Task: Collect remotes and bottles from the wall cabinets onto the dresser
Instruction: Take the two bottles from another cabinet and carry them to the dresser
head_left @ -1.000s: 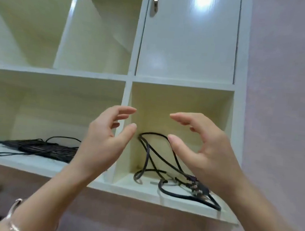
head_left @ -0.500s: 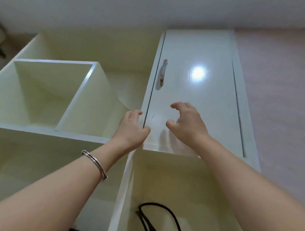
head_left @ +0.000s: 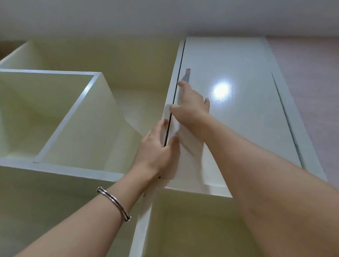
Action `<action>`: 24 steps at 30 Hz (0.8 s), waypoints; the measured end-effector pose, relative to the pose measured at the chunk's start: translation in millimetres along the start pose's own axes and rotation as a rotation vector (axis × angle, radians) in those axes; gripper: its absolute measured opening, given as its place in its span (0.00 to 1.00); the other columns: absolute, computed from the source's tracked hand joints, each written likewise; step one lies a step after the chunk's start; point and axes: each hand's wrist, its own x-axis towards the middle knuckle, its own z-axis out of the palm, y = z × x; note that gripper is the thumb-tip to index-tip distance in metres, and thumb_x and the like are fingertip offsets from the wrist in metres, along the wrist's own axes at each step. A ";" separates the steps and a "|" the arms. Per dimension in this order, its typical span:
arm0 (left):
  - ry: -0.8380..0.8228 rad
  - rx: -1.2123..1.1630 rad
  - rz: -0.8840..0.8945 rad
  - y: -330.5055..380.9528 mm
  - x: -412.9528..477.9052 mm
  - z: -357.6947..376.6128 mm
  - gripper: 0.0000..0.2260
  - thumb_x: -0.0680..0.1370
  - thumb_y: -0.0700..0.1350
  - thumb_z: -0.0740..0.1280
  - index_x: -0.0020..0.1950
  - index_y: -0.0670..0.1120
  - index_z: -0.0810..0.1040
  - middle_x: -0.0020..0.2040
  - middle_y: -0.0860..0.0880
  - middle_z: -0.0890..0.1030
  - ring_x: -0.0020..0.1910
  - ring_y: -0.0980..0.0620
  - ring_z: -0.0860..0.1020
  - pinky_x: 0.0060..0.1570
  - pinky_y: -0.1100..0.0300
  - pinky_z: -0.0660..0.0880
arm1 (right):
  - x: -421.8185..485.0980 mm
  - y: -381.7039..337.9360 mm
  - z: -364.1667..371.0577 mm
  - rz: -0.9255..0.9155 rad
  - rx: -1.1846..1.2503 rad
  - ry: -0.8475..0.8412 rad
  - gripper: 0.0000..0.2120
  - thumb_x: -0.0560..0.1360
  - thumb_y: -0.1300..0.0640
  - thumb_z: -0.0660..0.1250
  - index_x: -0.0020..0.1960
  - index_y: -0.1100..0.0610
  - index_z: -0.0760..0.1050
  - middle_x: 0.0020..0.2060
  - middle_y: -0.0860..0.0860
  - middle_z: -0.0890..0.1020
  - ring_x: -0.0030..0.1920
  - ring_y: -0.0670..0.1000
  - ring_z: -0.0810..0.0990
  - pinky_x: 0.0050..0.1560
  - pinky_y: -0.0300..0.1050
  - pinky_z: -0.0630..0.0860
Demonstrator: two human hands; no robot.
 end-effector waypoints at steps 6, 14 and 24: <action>-0.105 -0.234 -0.117 10.0 -5.9 -5.2 0.28 0.68 0.60 0.64 0.67 0.53 0.71 0.68 0.48 0.73 0.67 0.47 0.71 0.68 0.46 0.66 | -3.9 -2.9 -18.0 -0.019 0.341 0.089 0.25 0.73 0.60 0.59 0.69 0.49 0.63 0.59 0.51 0.76 0.59 0.50 0.73 0.74 0.55 0.56; -0.095 -0.610 -0.142 48.0 -14.3 -16.8 0.06 0.76 0.44 0.64 0.43 0.45 0.80 0.36 0.52 0.82 0.33 0.54 0.79 0.29 0.66 0.75 | -29.5 -2.4 -68.8 -0.119 0.503 -0.042 0.26 0.74 0.55 0.65 0.70 0.49 0.63 0.63 0.47 0.72 0.65 0.47 0.71 0.70 0.44 0.66; -0.148 -0.760 0.093 160.6 -45.5 2.3 0.16 0.79 0.45 0.59 0.35 0.50 0.81 0.29 0.55 0.78 0.30 0.58 0.76 0.32 0.66 0.72 | -86.0 -0.4 -158.5 -0.174 0.654 0.219 0.18 0.71 0.49 0.64 0.61 0.44 0.70 0.60 0.47 0.76 0.55 0.45 0.77 0.55 0.41 0.76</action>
